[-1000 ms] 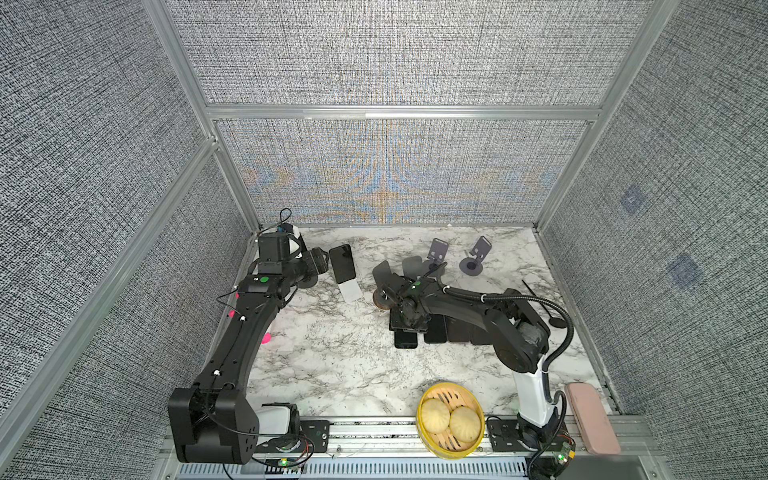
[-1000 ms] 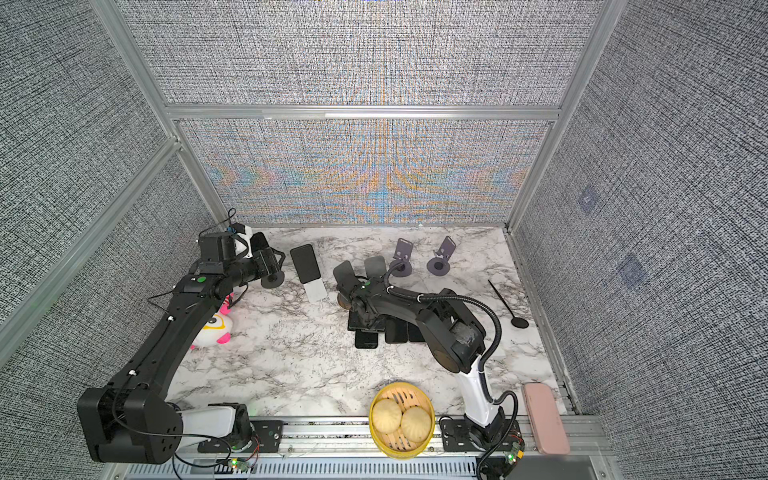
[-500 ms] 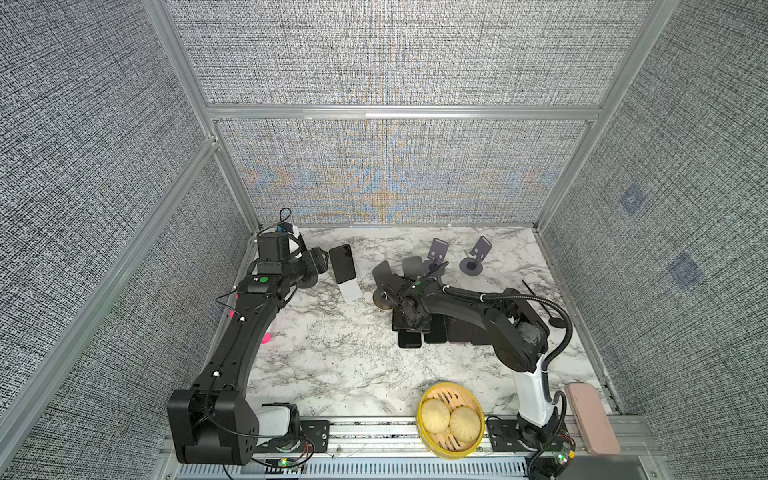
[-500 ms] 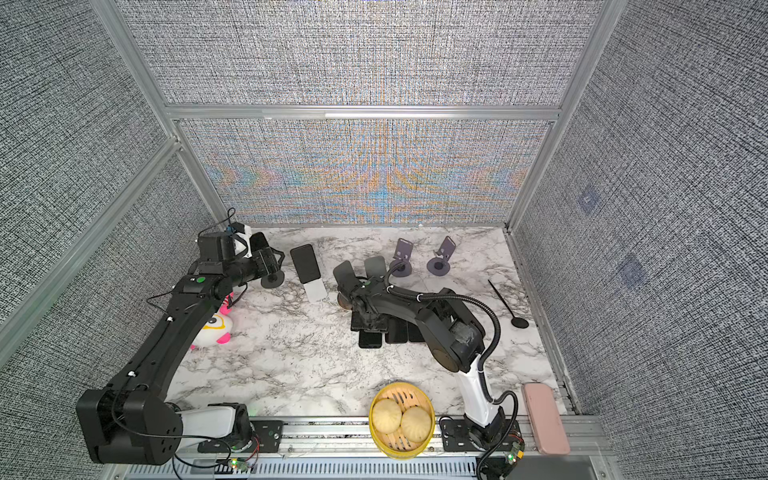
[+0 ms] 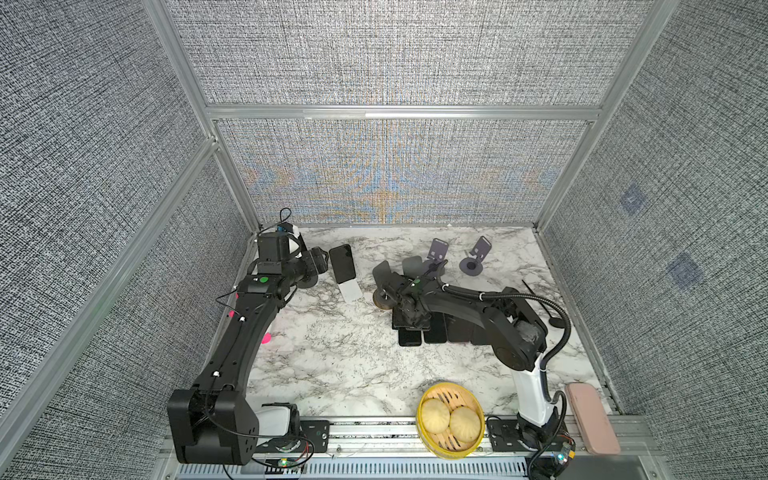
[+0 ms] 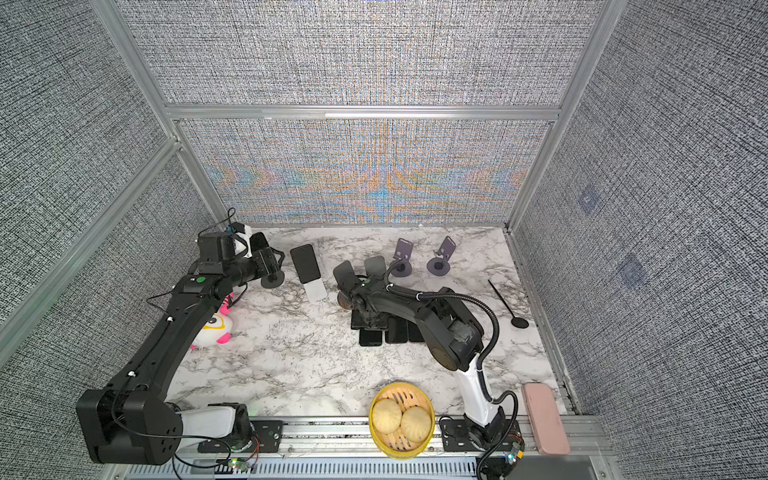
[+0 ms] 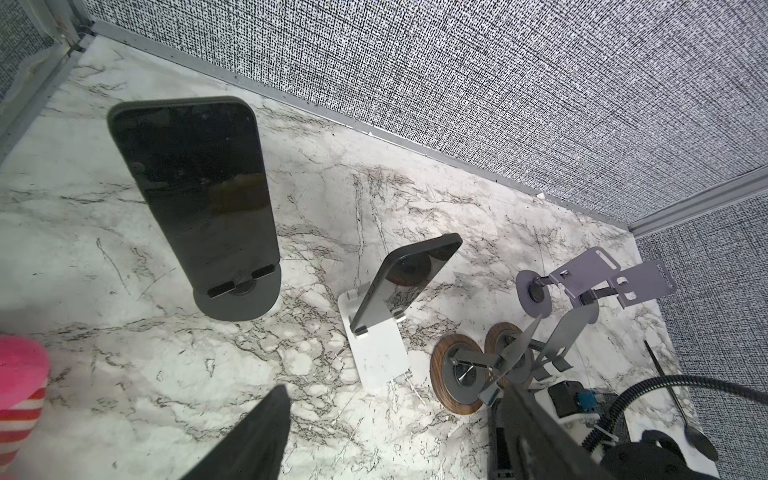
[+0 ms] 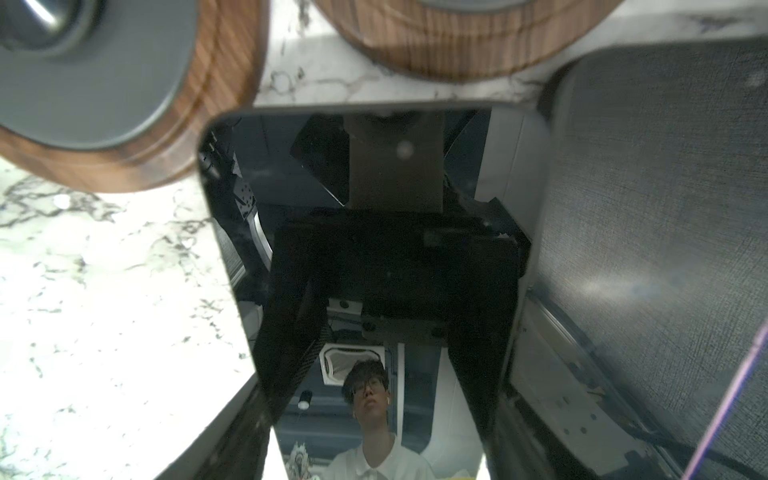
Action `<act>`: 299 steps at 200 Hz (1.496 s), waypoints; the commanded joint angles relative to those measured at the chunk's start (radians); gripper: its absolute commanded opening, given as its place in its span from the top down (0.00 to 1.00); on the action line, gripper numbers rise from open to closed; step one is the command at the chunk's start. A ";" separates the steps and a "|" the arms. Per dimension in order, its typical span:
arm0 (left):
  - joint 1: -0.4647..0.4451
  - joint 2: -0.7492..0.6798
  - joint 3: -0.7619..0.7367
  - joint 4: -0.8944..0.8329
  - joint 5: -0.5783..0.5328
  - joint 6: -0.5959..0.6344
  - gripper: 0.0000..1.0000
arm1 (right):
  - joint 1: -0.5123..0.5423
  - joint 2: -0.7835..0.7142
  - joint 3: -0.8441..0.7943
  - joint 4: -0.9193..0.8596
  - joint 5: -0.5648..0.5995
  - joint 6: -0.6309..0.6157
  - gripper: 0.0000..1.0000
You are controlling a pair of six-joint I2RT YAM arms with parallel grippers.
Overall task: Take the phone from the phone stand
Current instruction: 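Lower the black phone with the right gripper beside the flat phones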
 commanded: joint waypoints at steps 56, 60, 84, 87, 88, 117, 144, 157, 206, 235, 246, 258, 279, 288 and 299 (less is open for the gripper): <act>0.000 -0.001 0.009 0.005 0.012 0.007 0.19 | 0.000 -0.001 0.004 -0.034 0.026 -0.010 0.39; 0.001 -0.001 0.008 0.005 0.011 0.007 0.19 | 0.000 -0.001 0.004 -0.034 0.026 -0.010 0.38; 0.000 -0.001 0.009 0.005 0.011 0.008 0.19 | 0.000 -0.002 0.004 -0.037 0.028 -0.013 0.36; 0.001 -0.001 0.007 0.006 0.011 0.008 0.19 | 0.000 -0.001 0.006 -0.037 0.028 -0.013 0.36; 0.000 -0.001 0.007 0.007 0.012 0.008 0.19 | 0.000 -0.001 0.006 -0.037 0.028 -0.014 0.36; 0.000 0.007 0.008 0.004 0.012 0.008 0.19 | 0.000 0.004 0.017 -0.049 0.036 -0.022 0.33; 0.000 0.003 0.009 0.004 0.014 0.007 0.19 | 0.000 0.005 0.021 -0.056 0.042 -0.025 0.33; 0.001 0.000 0.008 0.004 0.016 0.009 0.19 | 0.000 0.007 0.022 -0.057 0.040 -0.024 0.31; 0.001 -0.005 0.005 0.013 0.038 0.024 0.19 | 0.001 0.012 0.027 -0.063 0.039 -0.020 0.21; 0.000 -0.007 0.005 0.015 0.040 0.026 0.19 | 0.001 0.006 0.029 -0.065 0.039 -0.022 0.20; 0.001 -0.006 0.005 0.015 0.040 0.025 0.19 | 0.001 0.005 0.028 -0.065 0.039 -0.022 0.20; 0.001 -0.007 0.005 0.015 0.040 0.025 0.19 | 0.001 0.001 0.033 -0.069 0.036 -0.024 0.20; 0.000 -0.007 0.005 0.015 0.040 0.024 0.19 | 0.006 -0.017 0.042 -0.079 0.039 -0.025 0.19; 0.001 -0.006 0.005 0.015 0.040 0.023 0.19 | 0.011 -0.029 0.051 -0.090 0.049 -0.026 0.19; 0.001 -0.005 0.005 0.015 0.040 0.019 0.19 | 0.019 -0.049 0.064 -0.107 0.069 -0.028 0.19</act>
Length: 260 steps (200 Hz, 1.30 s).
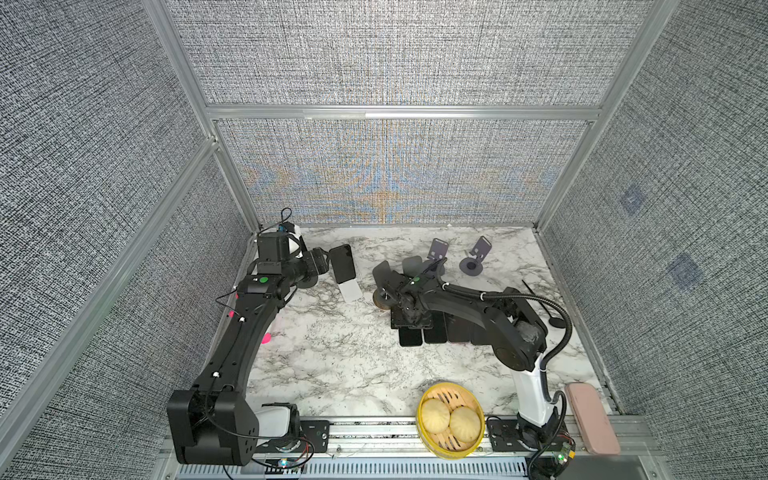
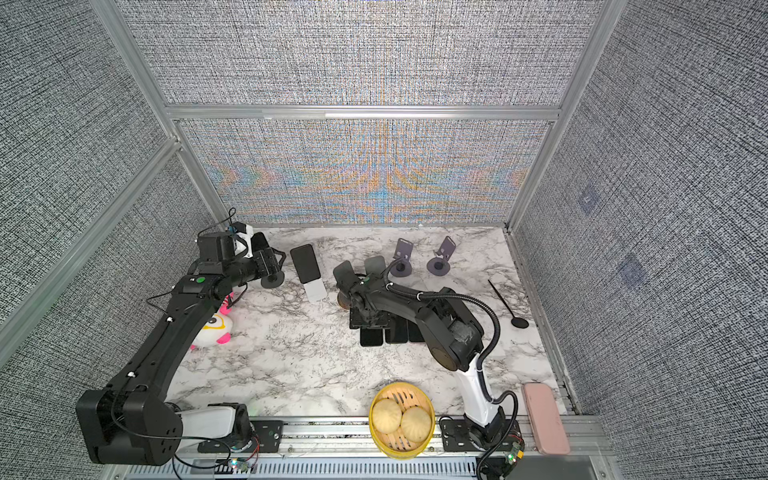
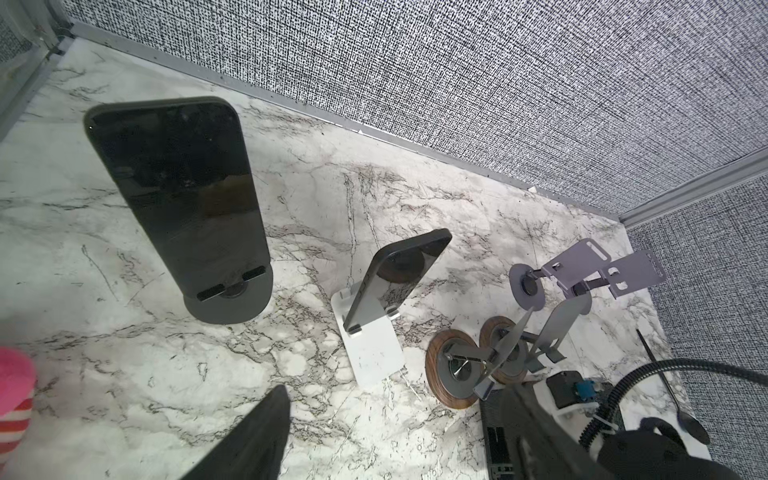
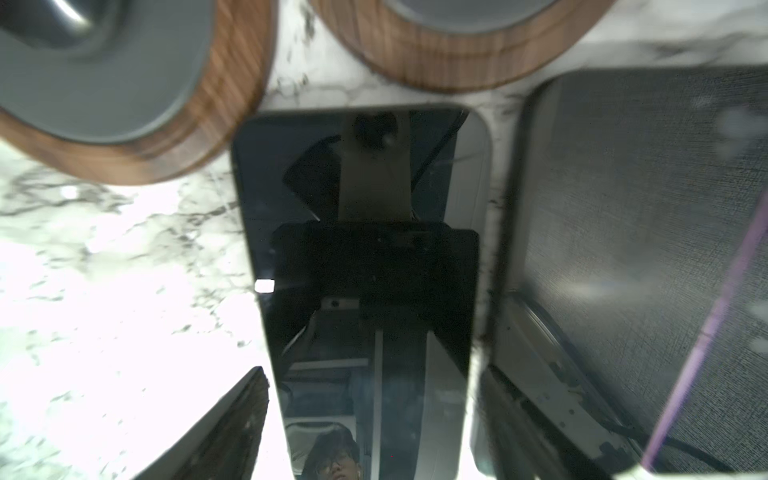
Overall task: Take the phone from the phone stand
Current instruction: 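Lower the black phone with the right gripper beside the flat phones, then set the black phone flat on the table and open the right gripper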
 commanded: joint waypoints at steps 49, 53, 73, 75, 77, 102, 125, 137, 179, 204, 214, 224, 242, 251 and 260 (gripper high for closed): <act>0.000 -0.003 0.006 0.014 0.013 -0.006 0.19 | 0.063 -0.066 0.056 -0.038 0.044 -0.017 0.28; 0.000 -0.004 0.006 0.013 0.012 -0.007 0.19 | 0.069 -0.063 0.058 -0.031 0.039 -0.019 0.30; 0.001 -0.005 0.005 0.013 0.007 -0.006 0.19 | 0.101 -0.035 0.075 0.000 0.019 -0.015 0.39; 0.001 -0.004 0.005 0.013 0.008 -0.006 0.19 | 0.105 -0.031 0.076 0.004 0.016 -0.014 0.41; 0.001 -0.005 0.005 0.014 0.007 -0.006 0.19 | 0.108 -0.028 0.077 0.007 0.014 -0.013 0.43; 0.000 0.001 0.005 0.015 0.010 -0.010 0.19 | 0.133 0.017 0.087 0.040 -0.007 -0.008 0.62; 0.001 0.006 0.006 0.015 0.013 -0.012 0.19 | 0.134 0.040 0.092 0.051 0.007 -0.009 0.67; 0.001 0.005 0.006 0.015 0.012 -0.011 0.19 | 0.132 0.043 0.088 0.059 0.022 -0.012 0.71; 0.000 0.006 0.007 0.013 0.015 -0.012 0.19 | 0.120 0.057 0.062 0.089 0.020 -0.012 0.71; 0.000 0.008 0.008 0.014 0.018 -0.012 0.19 | 0.116 0.065 0.054 0.092 0.018 -0.009 0.71; 0.001 0.008 0.008 0.012 0.018 -0.012 0.19 | 0.115 0.065 0.048 0.092 0.020 -0.005 0.71; 0.001 0.009 0.009 0.012 0.019 -0.011 0.19 | 0.112 0.065 0.042 0.091 0.020 -0.004 0.71; 0.000 0.008 0.008 0.012 0.019 -0.011 0.19 | 0.105 0.061 0.032 0.090 0.025 -0.001 0.71; 0.000 0.007 0.008 0.012 0.017 -0.011 0.19 | 0.102 0.059 0.025 0.090 0.026 -0.002 0.71; 0.001 0.007 0.008 0.011 0.017 -0.011 0.19 | 0.098 0.059 0.021 0.089 0.029 -0.002 0.71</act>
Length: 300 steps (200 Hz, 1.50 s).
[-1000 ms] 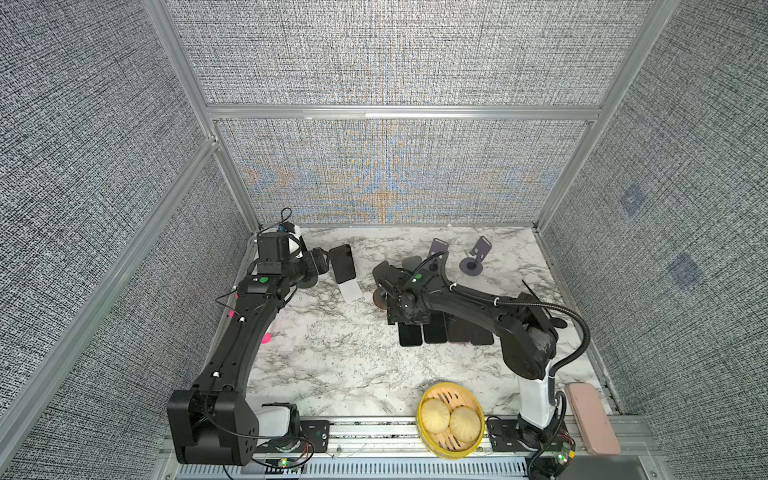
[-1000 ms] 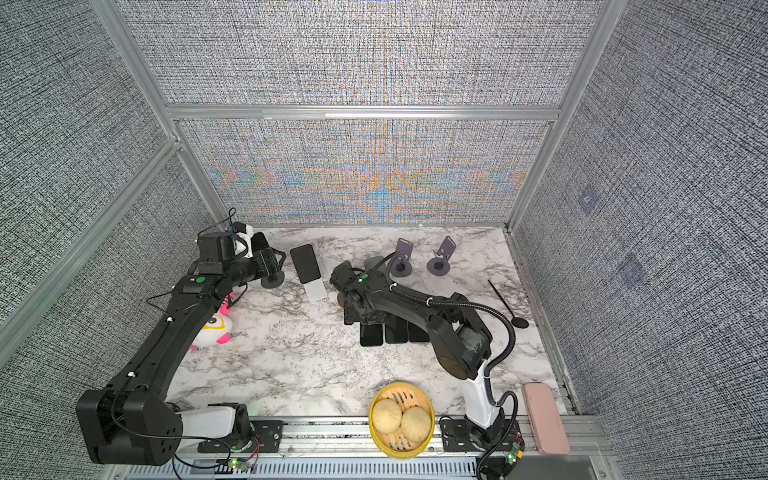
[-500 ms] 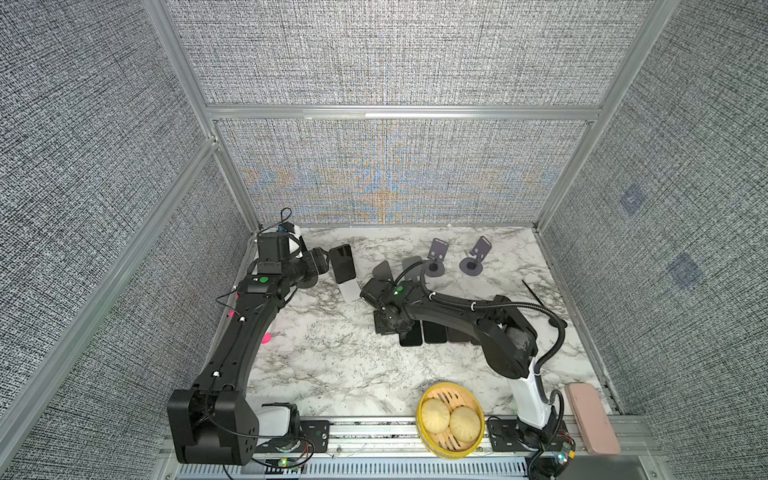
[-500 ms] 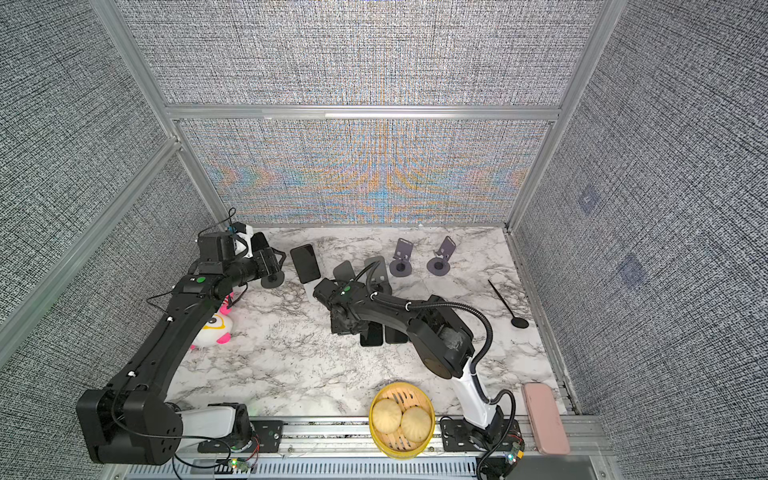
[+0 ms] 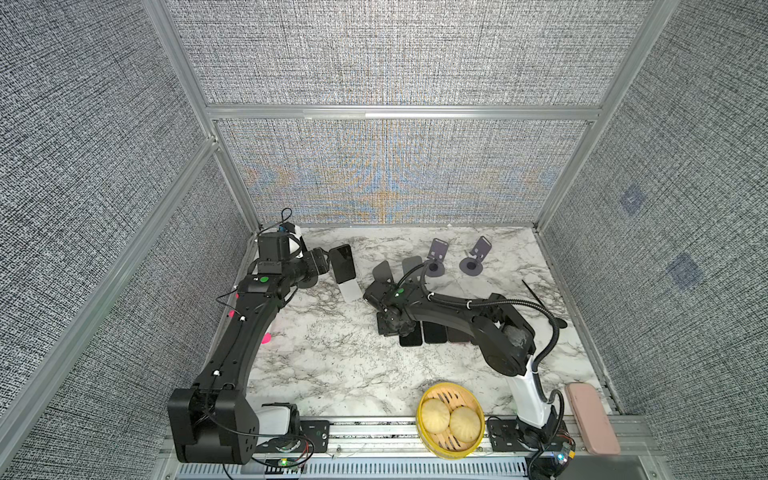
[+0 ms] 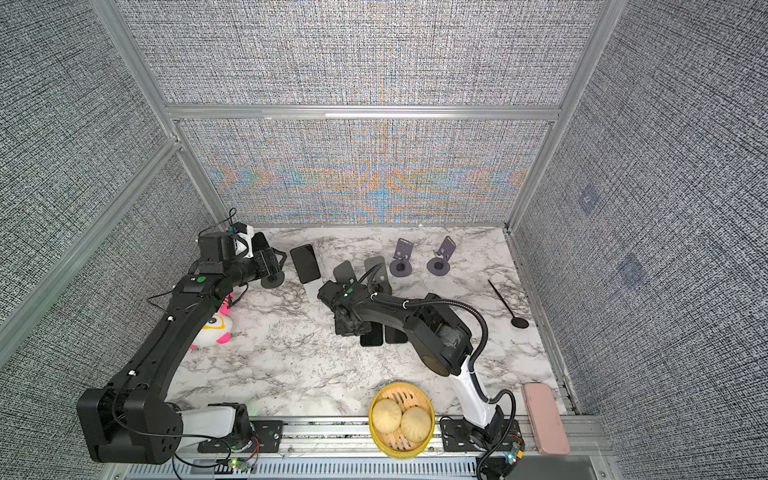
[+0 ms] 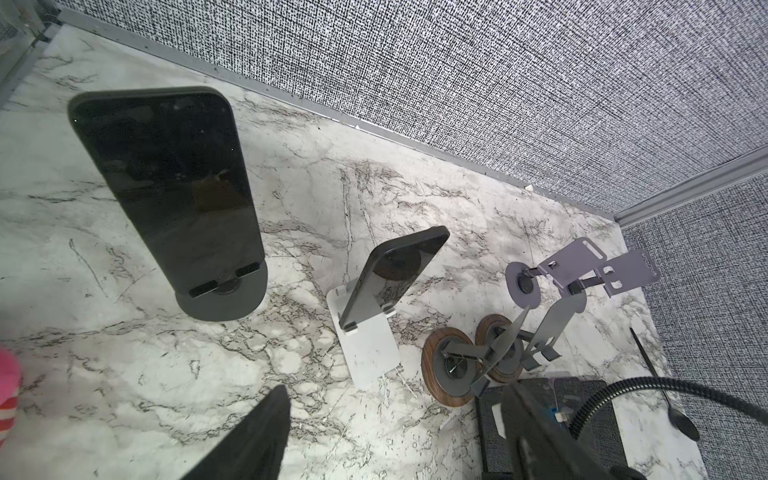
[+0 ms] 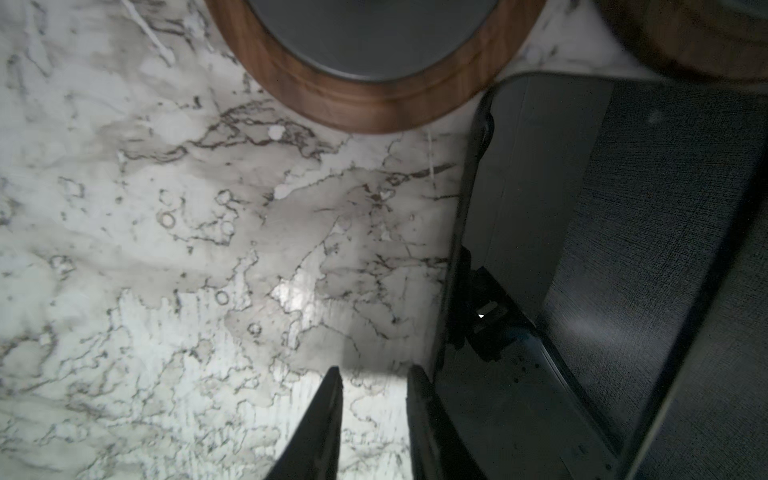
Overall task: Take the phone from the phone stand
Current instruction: 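Set the black phone flat on the table and open the right gripper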
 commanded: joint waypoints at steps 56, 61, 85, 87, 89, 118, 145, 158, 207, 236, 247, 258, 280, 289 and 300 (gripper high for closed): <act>0.001 0.000 0.009 0.010 0.002 0.001 0.19 | -0.019 -0.018 -0.034 -0.015 0.037 0.026 0.71; 0.000 -0.001 0.009 0.010 0.003 0.000 0.19 | -0.019 -0.018 -0.036 -0.014 0.037 0.028 0.71; 0.000 -0.002 0.009 0.010 0.003 0.001 0.19 | -0.022 -0.023 -0.048 -0.011 0.040 0.035 0.71; 0.000 -0.002 0.008 0.010 0.002 0.001 0.19 | -0.022 -0.023 -0.047 -0.012 0.041 0.038 0.71; 0.000 -0.002 0.009 0.010 0.002 0.000 0.19 | -0.022 -0.024 -0.047 -0.013 0.041 0.037 0.71; 0.001 -0.003 0.008 0.010 0.003 0.002 0.19 | -0.025 -0.029 -0.054 -0.015 0.044 0.043 0.71; 0.000 -0.001 0.009 0.011 0.004 0.001 0.19 | -0.023 -0.037 -0.045 -0.006 0.041 0.031 0.68; 0.000 -0.002 0.008 0.010 0.003 0.002 0.19 | -0.023 -0.043 -0.042 -0.004 0.042 0.027 0.65; 0.001 -0.002 0.008 0.010 0.001 0.004 0.19 | -0.021 -0.088 -0.043 0.015 0.055 0.002 0.47; 0.000 0.002 0.011 0.003 0.001 0.014 0.19 | -0.016 -0.111 -0.046 0.035 0.059 -0.026 0.35; 0.000 0.002 0.012 -0.001 -0.001 0.018 0.18 | -0.010 -0.122 -0.038 0.031 0.070 -0.043 0.32; 0.000 0.002 0.010 -0.001 -0.013 0.017 0.18 | -0.004 -0.137 -0.022 0.018 0.104 -0.070 0.27; 0.001 0.009 0.009 -0.005 -0.041 0.004 0.17 | 0.004 -0.184 -0.024 -0.007 0.234 -0.108 0.09; 0.001 0.012 0.009 -0.005 -0.049 0.000 0.17 | 0.003 -0.207 -0.036 -0.013 0.280 -0.115 0.01; 0.000 0.014 0.007 -0.001 -0.050 -0.002 0.16 | 0.000 -0.237 -0.052 -0.013 0.327 -0.133 0.01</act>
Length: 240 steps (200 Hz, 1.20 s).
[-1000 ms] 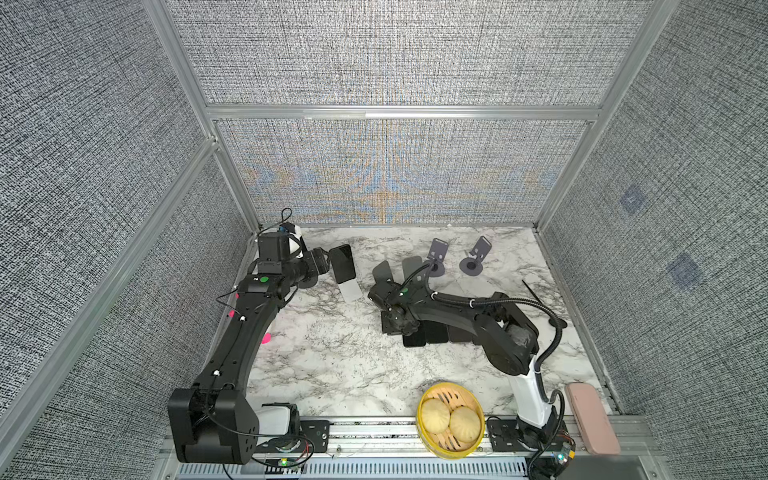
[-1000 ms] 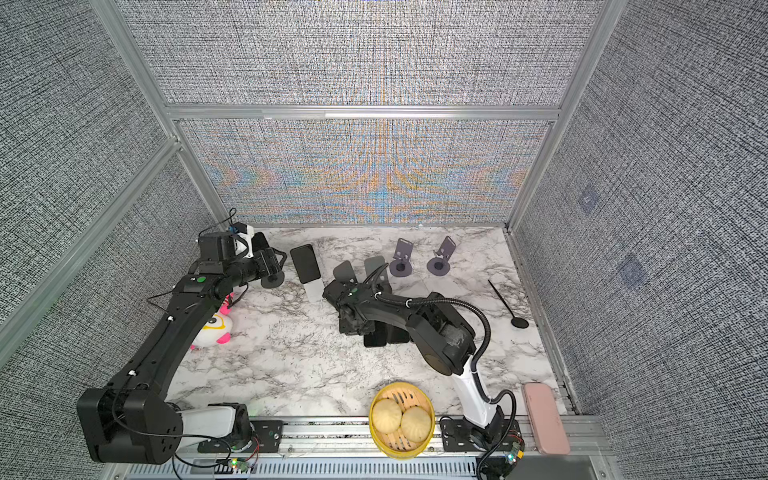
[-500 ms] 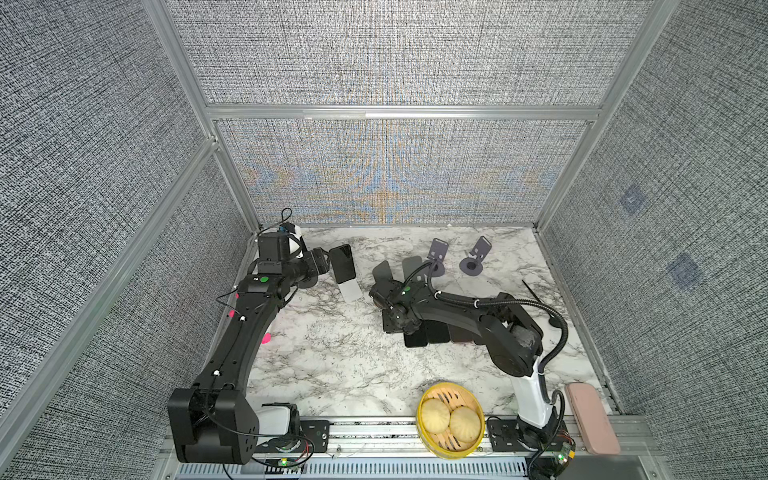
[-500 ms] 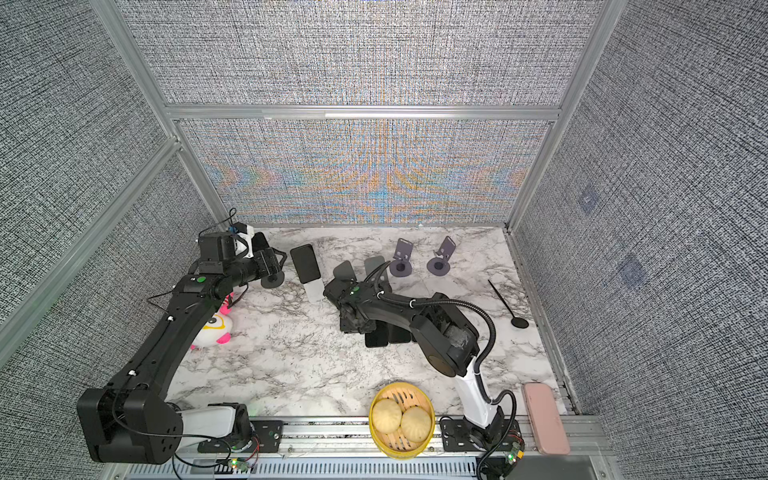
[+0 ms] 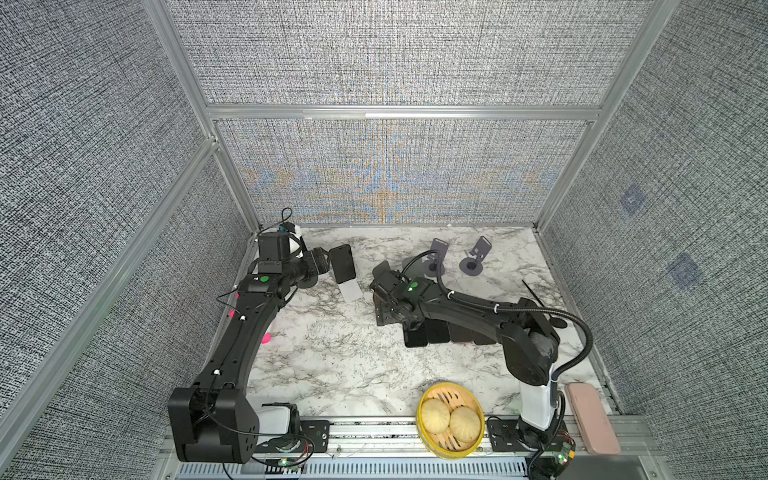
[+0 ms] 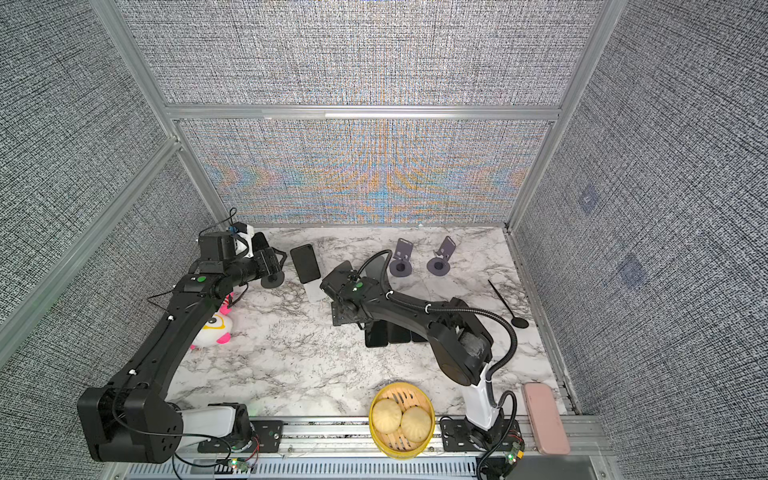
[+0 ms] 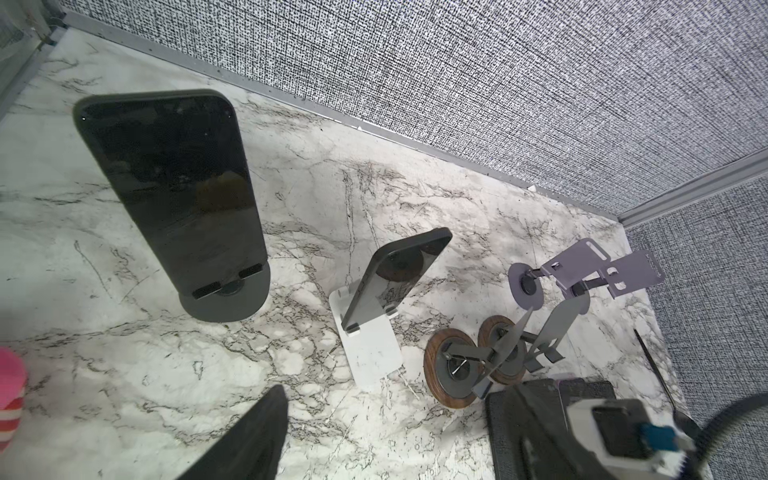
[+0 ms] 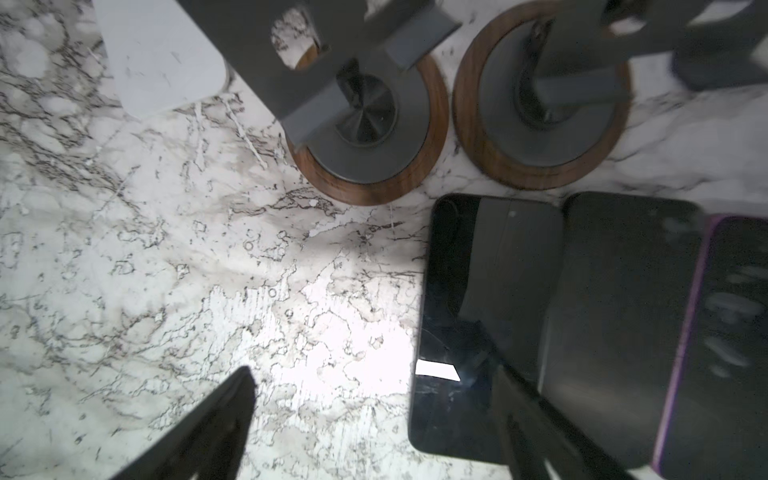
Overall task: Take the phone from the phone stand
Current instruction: 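Set the black phone flat on the table and open the right gripper, then raise the right gripper above the flat phones while the left arm moves back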
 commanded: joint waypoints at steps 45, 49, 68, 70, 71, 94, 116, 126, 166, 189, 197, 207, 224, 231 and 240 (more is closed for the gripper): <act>-0.080 0.000 -0.005 -0.011 -0.179 0.038 0.06 | -0.064 -0.143 -0.044 -0.078 0.234 -0.130 0.01; -0.093 0.002 -0.006 -0.011 -0.202 0.039 0.04 | -0.070 -0.152 -0.053 -0.072 0.231 -0.140 0.01; -0.170 0.018 -0.002 -0.011 -0.314 0.042 0.02 | -0.106 -0.217 -0.108 -0.043 0.200 -0.172 0.01; -0.180 0.020 -0.001 -0.010 -0.329 0.042 0.02 | -0.111 -0.224 -0.114 -0.040 0.197 -0.174 0.01; -0.184 0.022 0.000 -0.010 -0.336 0.042 0.02 | -0.113 -0.228 -0.117 -0.039 0.195 -0.174 0.01; -0.288 0.068 0.037 -0.005 -0.499 0.049 0.02 | -0.178 -0.300 -0.195 -0.008 0.125 -0.180 0.02; -0.354 0.128 0.078 0.016 -0.604 0.020 0.02 | -0.234 -0.362 -0.274 0.049 0.032 -0.173 0.03; -0.374 0.157 0.095 0.027 -0.635 -0.001 0.02 | -0.250 -0.396 -0.318 0.077 0.008 -0.168 0.03; -0.425 0.252 0.171 0.022 -0.766 -0.083 0.06 | -0.259 -0.540 -0.466 0.187 0.022 -0.203 0.03; -0.430 0.283 0.176 0.052 -0.824 -0.118 0.06 | -0.261 -0.608 -0.537 0.240 0.025 -0.231 0.03; -0.430 0.295 0.178 0.058 -0.842 -0.129 0.05 | -0.264 -0.625 -0.551 0.244 0.014 -0.246 0.03; -0.430 0.310 0.182 0.058 -0.861 -0.147 0.05 | -0.262 -0.658 -0.575 0.264 -0.001 -0.270 0.03; -0.430 0.335 0.193 0.063 -0.868 -0.137 0.03 | -0.261 -0.737 -0.659 0.344 -0.043 -0.302 0.02; -0.429 0.345 0.198 0.068 -0.864 -0.130 0.02 | -0.260 -0.767 -0.690 0.380 -0.056 -0.315 0.02; -0.429 0.358 0.203 0.073 -0.852 -0.120 0.02 | -0.262 -0.800 -0.723 0.409 -0.058 -0.325 0.01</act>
